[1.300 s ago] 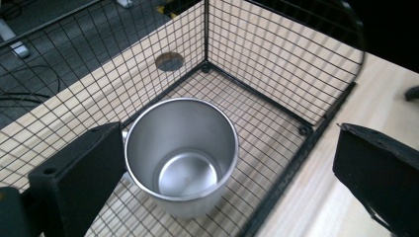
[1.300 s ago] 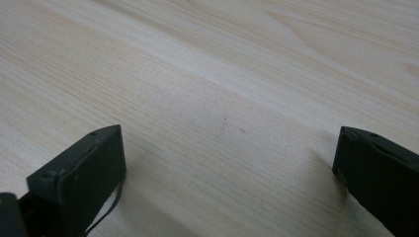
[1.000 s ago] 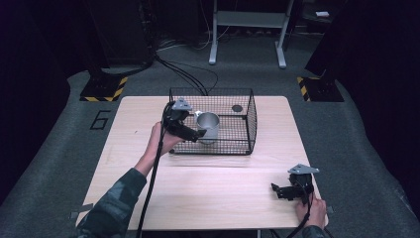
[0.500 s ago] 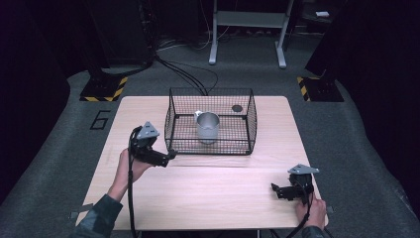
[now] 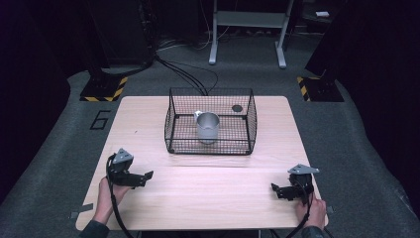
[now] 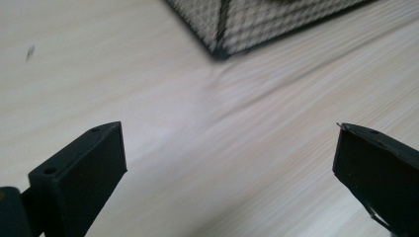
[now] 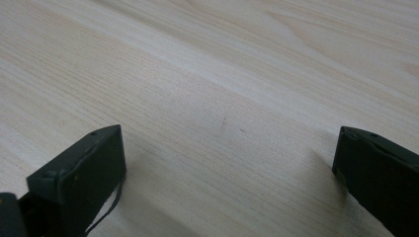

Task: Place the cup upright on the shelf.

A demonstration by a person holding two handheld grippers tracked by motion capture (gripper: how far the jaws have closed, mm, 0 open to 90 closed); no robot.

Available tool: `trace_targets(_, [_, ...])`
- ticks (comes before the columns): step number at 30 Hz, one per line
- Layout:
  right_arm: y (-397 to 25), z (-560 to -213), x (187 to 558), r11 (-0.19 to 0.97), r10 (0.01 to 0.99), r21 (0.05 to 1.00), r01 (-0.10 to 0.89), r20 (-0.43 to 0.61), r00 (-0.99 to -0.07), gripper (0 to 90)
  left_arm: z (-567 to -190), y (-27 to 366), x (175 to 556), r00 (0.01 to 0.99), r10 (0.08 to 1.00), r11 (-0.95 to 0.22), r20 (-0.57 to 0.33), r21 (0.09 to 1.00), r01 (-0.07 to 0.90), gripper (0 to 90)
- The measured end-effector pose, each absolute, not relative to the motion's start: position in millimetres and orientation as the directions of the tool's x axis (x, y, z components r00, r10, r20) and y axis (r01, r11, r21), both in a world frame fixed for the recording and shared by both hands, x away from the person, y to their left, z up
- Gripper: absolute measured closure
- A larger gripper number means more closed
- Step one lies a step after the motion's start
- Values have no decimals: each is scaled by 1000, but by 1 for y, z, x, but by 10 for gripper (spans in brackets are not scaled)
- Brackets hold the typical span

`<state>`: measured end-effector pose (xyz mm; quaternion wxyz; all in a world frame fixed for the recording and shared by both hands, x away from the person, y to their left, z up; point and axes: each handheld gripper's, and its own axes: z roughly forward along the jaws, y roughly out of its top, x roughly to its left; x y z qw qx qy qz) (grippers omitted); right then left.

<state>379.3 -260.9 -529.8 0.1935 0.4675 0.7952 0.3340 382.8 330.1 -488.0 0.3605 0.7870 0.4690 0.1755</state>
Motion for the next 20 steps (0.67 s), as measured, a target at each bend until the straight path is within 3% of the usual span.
trace_targets(5, [-261,-530,379,340,873,712,614,5,-488,0,-528,352,377,411,911,-269,-35,705,656,0])
trace_targets(9, [-261,-530,379,339,873,712,615,5,-487,0,-532,355,376,385,923,-268,2,723,637,0])
trace_targets(20, [-261,-530,379,334,875,717,611,5,-484,0,-533,352,381,345,939,-240,4,728,642,0])
